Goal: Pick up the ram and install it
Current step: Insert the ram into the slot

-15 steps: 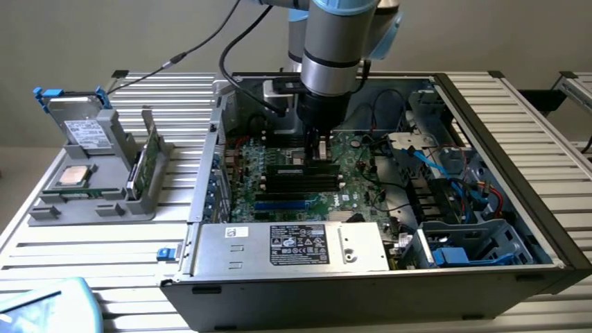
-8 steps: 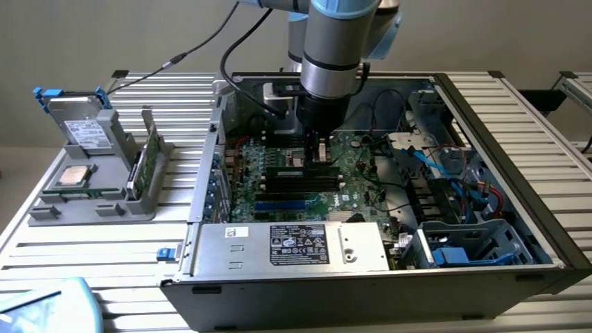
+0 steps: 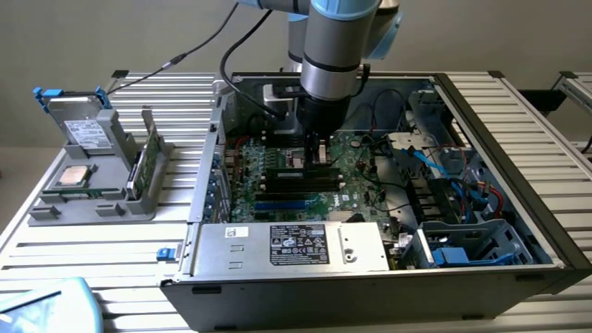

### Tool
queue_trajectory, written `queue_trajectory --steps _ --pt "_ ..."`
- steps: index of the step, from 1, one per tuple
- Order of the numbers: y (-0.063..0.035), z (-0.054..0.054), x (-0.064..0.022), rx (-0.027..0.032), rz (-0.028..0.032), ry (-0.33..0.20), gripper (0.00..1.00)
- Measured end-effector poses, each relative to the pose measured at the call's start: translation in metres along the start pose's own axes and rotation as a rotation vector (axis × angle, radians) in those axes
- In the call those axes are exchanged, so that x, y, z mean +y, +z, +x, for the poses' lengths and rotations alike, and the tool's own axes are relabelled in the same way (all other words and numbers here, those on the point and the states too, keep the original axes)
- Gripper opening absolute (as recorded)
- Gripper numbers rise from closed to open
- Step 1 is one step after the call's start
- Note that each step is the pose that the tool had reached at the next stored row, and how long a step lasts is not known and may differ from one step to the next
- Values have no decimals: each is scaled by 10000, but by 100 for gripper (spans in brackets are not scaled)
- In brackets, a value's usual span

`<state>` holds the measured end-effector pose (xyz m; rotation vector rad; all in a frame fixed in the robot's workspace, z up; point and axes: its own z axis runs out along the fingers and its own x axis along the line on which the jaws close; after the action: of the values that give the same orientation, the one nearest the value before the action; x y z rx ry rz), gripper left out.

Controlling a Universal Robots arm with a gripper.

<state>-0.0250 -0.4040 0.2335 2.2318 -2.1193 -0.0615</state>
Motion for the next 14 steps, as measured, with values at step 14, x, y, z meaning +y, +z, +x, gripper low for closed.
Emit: queue_trajectory --steps 14 --pt "68 30 -6 101 -5 6 14"
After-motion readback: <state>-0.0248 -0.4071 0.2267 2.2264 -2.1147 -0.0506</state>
